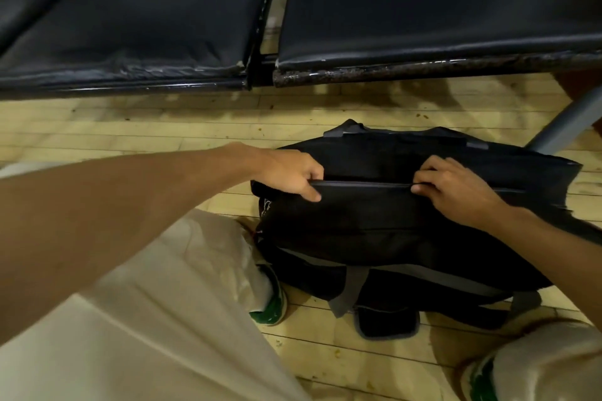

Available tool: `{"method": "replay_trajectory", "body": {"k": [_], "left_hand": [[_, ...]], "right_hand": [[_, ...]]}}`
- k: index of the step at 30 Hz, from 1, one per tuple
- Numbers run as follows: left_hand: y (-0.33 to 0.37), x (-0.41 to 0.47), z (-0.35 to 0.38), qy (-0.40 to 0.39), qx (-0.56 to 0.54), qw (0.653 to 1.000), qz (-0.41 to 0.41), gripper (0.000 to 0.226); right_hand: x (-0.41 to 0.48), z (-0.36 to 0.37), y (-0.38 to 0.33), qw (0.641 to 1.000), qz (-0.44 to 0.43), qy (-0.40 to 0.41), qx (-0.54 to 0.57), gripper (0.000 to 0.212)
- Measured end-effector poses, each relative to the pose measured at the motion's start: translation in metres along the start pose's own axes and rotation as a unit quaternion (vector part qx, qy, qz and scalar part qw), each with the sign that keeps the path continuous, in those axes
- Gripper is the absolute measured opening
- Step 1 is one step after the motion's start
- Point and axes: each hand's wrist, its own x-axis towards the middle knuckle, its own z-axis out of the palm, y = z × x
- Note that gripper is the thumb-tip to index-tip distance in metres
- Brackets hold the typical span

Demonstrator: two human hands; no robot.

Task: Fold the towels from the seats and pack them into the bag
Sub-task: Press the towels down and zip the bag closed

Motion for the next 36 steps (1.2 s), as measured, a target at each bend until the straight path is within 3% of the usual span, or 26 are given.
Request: {"method": "replay_trajectory", "body": {"k": [4,9,15,19,22,27,31,36], "left_hand": [[-0.014,-0.014,-0.003,-0.054,0.135,0.989,-0.032,0.018],[-0.03,-0.026,-0.006,-0.085,0.152,0.983,-0.055,0.018],[-0.019,-0.022,-0.008,-0.01,0.165,0.984,-0.065,0.006],[0.019,0.003,-0.004,0.088,0.055,0.994,-0.039,0.019],[0.059,0.039,0.021,0.112,-0.007,0.994,-0.019,0.019],[0.095,0.08,0.034,0.168,0.026,0.985,-0.029,0.012],[0.094,0.089,0.028,0.171,0.118,0.977,-0.042,0.015],[0.093,0.101,0.027,0.142,0.101,0.983,-0.055,0.027]], "right_hand": [[0.004,0.005,-0.007,1.0,-0.008,-0.005,-0.029,0.03],[0.004,0.005,-0.002,1.0,-0.006,-0.007,-0.005,0.034],[0.007,0.009,0.0,1.0,0.0,0.01,0.025,0.034],[0.008,0.006,-0.001,0.998,0.016,0.026,0.059,0.028],[0.007,0.005,0.001,0.995,0.024,0.039,0.09,0.025],[-0.004,-0.002,0.022,0.988,0.038,0.029,0.148,0.02],[-0.032,-0.025,0.075,0.993,0.074,-0.031,0.086,0.03],[-0.064,-0.057,0.132,0.981,0.128,-0.127,0.071,0.014]]}}
